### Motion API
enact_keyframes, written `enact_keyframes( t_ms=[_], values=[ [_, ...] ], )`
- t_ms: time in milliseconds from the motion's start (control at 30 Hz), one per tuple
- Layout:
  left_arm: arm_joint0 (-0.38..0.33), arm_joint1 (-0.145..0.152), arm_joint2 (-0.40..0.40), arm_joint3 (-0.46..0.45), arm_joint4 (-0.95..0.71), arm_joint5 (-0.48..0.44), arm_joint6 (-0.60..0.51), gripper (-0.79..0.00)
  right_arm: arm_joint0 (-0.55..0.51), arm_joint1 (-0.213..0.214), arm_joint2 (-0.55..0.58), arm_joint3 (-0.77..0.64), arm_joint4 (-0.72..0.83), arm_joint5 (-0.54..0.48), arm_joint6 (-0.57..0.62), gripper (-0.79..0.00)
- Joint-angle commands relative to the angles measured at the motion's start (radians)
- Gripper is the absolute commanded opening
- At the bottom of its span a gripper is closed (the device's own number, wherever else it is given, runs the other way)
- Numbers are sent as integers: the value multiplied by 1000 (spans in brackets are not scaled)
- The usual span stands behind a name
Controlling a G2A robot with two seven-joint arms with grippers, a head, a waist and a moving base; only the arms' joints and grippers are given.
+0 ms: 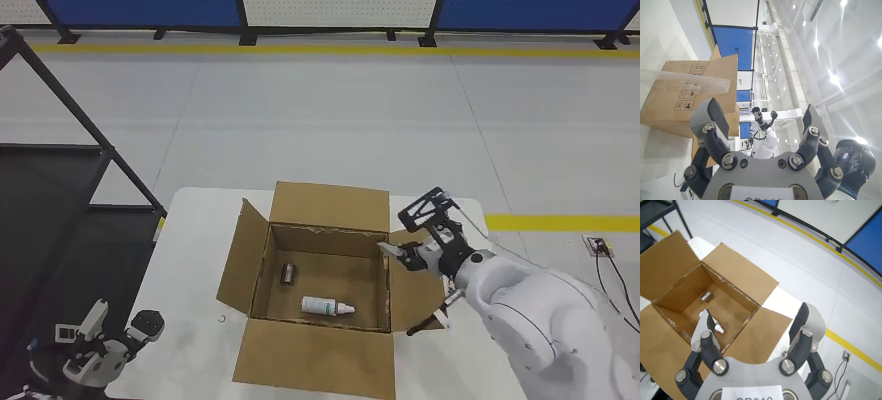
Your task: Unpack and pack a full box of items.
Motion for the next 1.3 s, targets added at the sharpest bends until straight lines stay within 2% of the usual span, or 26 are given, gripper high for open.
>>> enact_keyframes(
  t_ms=[0, 133, 267, 467, 600, 667, 1067, 1133, 1267],
  values=[
    [1, 0, -9, 5, -4, -4, 1, 0, 74, -12, -88, 66, 18, -34, 17, 0],
    [1, 0, -29, 22, -20, -9, 5, 0, 233, -50, -250, 257, 103, -110, 49, 0],
    [-7, 1, -46, 43, -40, -1, 2, 0, 383, -96, -387, 468, 250, -246, 74, 0],
    [-41, 5, -49, 77, -52, 40, -9, 0, 501, -165, -534, 670, 339, -262, 51, 0],
    [-41, 5, -49, 77, -52, 40, -9, 0, 558, -222, -636, 793, 378, -269, 32, 0],
    [-41, 5, -49, 77, -52, 40, -9, 0, 594, -258, -686, 883, 408, -254, 60, 0],
    [-41, 5, -49, 77, -52, 40, -9, 0, 601, -263, -691, 897, 408, -239, 70, 0],
    [-41, 5, -49, 77, -52, 40, -9, 0, 585, -264, -693, 904, 396, -235, 40, 0],
    [-41, 5, -49, 77, -52, 40, -9, 0, 604, -294, -756, 958, 318, -266, 39, 0]
  ],
)
